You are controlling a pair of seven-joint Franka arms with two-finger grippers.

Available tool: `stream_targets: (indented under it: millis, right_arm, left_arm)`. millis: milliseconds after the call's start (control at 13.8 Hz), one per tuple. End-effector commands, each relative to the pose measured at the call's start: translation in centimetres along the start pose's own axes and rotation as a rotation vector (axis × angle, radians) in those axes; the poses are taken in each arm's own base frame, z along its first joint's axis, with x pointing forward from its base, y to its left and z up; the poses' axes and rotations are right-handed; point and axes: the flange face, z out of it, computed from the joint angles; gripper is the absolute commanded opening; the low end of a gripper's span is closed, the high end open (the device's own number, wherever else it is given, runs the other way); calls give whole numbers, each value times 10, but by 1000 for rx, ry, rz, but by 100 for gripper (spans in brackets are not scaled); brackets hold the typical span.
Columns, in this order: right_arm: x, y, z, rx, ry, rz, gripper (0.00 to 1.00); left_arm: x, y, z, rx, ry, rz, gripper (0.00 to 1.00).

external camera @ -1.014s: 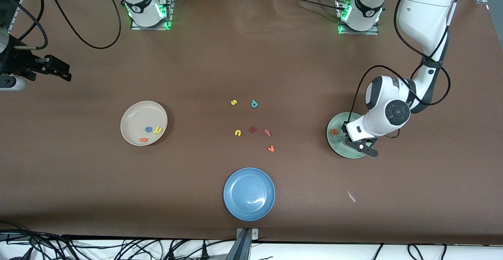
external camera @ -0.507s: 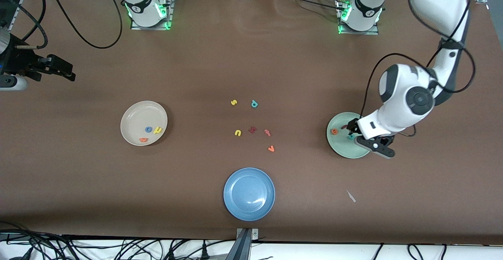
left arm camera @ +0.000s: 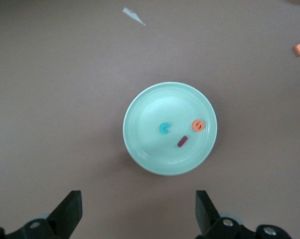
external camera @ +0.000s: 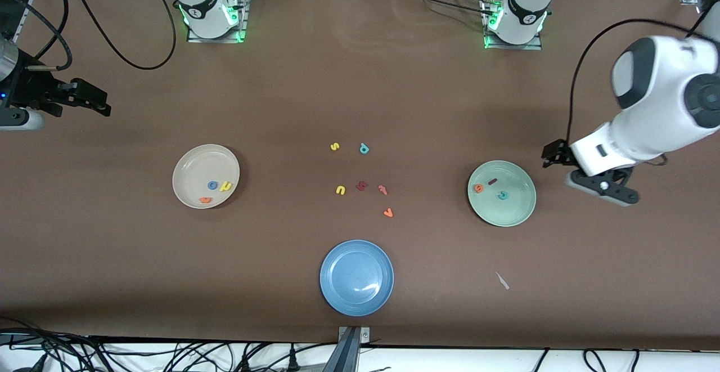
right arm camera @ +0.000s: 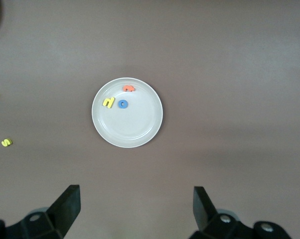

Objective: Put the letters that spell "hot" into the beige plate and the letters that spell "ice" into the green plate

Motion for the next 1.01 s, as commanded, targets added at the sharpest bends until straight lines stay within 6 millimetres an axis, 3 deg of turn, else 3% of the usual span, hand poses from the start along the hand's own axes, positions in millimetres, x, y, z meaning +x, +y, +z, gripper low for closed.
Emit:
stream_targets:
  millis: [0, 217, 434, 579, 941]
  right_arm:
    - [-3, -1, -4, 10, -1, -1, 100]
    - [-3, -3, -4, 8, -5, -1, 100]
    - [-2, -1, -3, 8, -6, 2, 100]
    - [-3, -3, -3, 8, -6, 1, 100]
    - [-3, -1, -3, 8, -8, 4, 100]
  left_arm:
    - [-22, -10, -50, 18, -16, -107, 100]
    - [-60, -17, -103, 19, 10, -174, 100]
    - [-85, -10, -125, 13, -38, -225, 100]
    - [-86, -9, -139, 34, -44, -219, 100]
    - [-83, -4, -151, 41, -50, -210, 100]
